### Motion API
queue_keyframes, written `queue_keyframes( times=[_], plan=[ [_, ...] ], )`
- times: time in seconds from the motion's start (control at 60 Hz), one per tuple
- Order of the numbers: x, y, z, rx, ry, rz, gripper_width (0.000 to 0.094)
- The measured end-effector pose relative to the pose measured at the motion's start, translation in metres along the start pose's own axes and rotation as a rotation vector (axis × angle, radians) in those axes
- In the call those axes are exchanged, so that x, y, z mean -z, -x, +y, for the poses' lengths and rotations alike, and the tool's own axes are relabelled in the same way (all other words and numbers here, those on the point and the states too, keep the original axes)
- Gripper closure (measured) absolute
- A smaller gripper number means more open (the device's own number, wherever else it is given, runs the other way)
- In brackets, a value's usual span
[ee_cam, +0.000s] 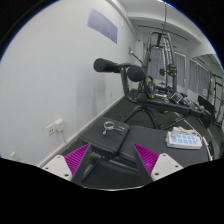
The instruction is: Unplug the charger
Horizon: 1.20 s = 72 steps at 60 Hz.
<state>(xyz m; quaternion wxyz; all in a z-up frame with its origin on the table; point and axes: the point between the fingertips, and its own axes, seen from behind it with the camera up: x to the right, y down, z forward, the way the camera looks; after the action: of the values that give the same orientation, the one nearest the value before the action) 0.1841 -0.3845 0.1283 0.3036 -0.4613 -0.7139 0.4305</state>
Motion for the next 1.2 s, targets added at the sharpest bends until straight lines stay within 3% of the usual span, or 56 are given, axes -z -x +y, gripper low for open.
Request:
queue_keyframes(
  times=[0.667,1.2],
  plan=[
    [-0.083,-0.281,0.020,-0.107,-0.033,0.404,0.0078],
    [-0.199,-0.362,0.023,-0.180,-0.023,0.419,0.0078]
  ],
)
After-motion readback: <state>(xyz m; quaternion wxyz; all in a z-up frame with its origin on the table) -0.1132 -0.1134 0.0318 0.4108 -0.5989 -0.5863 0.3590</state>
